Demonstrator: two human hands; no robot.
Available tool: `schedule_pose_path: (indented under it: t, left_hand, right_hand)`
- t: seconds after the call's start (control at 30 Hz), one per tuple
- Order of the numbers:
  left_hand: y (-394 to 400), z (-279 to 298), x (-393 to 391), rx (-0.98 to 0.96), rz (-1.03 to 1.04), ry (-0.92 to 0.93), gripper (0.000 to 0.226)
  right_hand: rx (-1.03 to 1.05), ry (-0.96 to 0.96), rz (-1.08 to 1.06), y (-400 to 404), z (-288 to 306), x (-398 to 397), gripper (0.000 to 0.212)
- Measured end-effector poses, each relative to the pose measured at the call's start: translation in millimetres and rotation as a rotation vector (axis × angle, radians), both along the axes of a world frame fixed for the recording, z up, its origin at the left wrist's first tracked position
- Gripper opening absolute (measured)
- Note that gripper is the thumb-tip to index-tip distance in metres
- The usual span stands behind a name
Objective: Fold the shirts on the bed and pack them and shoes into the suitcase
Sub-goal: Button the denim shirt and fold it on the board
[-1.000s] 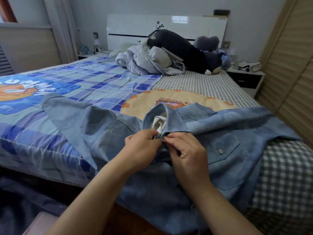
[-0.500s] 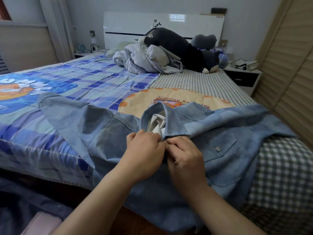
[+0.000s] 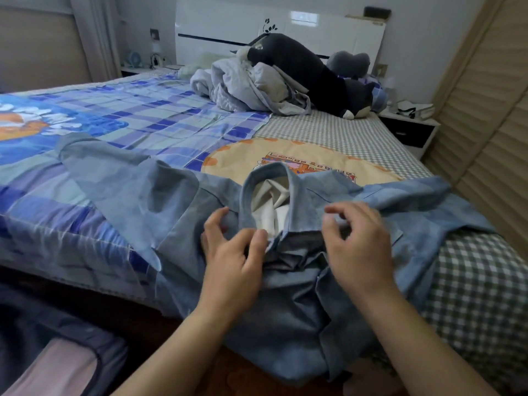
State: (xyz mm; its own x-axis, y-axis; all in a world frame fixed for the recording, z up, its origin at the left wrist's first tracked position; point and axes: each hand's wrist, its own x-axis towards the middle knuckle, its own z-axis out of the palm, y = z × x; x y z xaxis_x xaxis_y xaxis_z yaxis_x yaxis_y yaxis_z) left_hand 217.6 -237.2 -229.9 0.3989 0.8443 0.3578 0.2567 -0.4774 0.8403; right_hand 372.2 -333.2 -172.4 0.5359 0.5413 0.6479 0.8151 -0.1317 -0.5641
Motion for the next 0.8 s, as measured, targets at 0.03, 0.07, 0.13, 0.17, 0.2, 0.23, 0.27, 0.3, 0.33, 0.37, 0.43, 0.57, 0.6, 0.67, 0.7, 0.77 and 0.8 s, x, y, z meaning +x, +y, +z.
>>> schedule_pose_path:
  t: [0.03, 0.07, 0.13, 0.17, 0.2, 0.23, 0.27, 0.3, 0.33, 0.37, 0.43, 0.57, 0.6, 0.67, 0.7, 0.77, 0.8]
  left_hand:
    - [5.9, 6.0, 2.2, -0.126, 0.054, -0.054, 0.021]
    - [15.6, 9.8, 4.1, -0.207, 0.105, -0.057, 0.016]
    - [41.8, 25.2, 6.7, -0.251, 0.15, 0.005, 0.042]
    - [57.1, 36.8, 10.7, -0.251, 0.145, 0.096, 0.053]
    - [71.2, 47.4, 17.1, -0.249, 0.129, 0.23, 0.059]
    - [84.4, 55.5, 25.9, -0.251, 0.104, 0.363, 0.061]
    - [97.2, 61.5, 35.3, -0.245, 0.078, 0.484, 0.058]
    - [107.8, 67.1, 43.7, -0.223, 0.045, 0.597, 0.049]
    - [115.1, 74.6, 49.7, -0.195, 0.014, 0.689, 0.038]
    - [119.0, 83.1, 52.8, -0.171, -0.001, 0.75, 0.026]
    - [123.9, 114.7, 55.5, -0.128, 0.03, 0.774, 0.011]
    - [131.1, 240.5, 63.7, 0.059, 0.101, 0.73, 0.015]
    - [132.2, 281.4, 66.8, 0.099, 0.112, 0.734, 0.017]
    - [131.5, 367.0, 72.8, 0.12, 0.113, 0.716, 0.022]
    - [131.9, 410.0, 75.7, 0.113, 0.104, 0.693, 0.023]
    - [132.9, 496.8, 83.6, 0.046, 0.092, 0.594, 0.027]
    - [132.3, 540.5, 88.8, -0.034, 0.076, 0.498, 0.03]
  right_hand:
    - [-0.086, 0.062, 0.022, 16.8, 9.2, 1.9, 0.03]
    - [-0.212, 0.115, 0.03, 36.8, 19.9, 5.4, 0.042]
    - [-0.526, 0.167, 0.01, 85.1, 42.1, 18.9, 0.069]
    - [-0.676, 0.156, -0.004, 109.0, 50.3, 26.6, 0.075]
    - [-0.806, 0.113, -0.011, 129.9, 54.5, 34.5, 0.075]
    - [-0.901, 0.052, -0.001, 146.9, 55.7, 44.6, 0.066]
    - [-0.962, -0.005, 0.021, 159.5, 57.6, 54.2, 0.05]
    - [-1.002, -0.047, 0.032, 165.9, 61.5, 62.5, 0.037]
    - [-1.03, -0.066, 0.033, 167.2, 68.1, 69.5, 0.03]
    - [-1.053, -0.062, 0.03, 163.5, 75.3, 76.3, 0.028]
    - [-1.08, -0.019, 0.058, 146.9, 102.2, 83.9, 0.025]
    - [-1.072, 0.031, 0.074, 116.8, 214.0, 86.6, 0.026]
    - [-1.051, 0.023, 0.063, 112.0, 256.0, 87.3, 0.026]
    - [-0.989, 0.021, 0.058, 105.8, 346.4, 91.5, 0.026]
    - [-0.965, 0.024, 0.061, 102.7, 393.3, 92.7, 0.027]
    - [-0.915, 0.045, 0.082, 93.4, 482.6, 93.5, 0.034]
    - [-0.879, 0.066, 0.11, 87.4, 523.5, 92.6, 0.038]
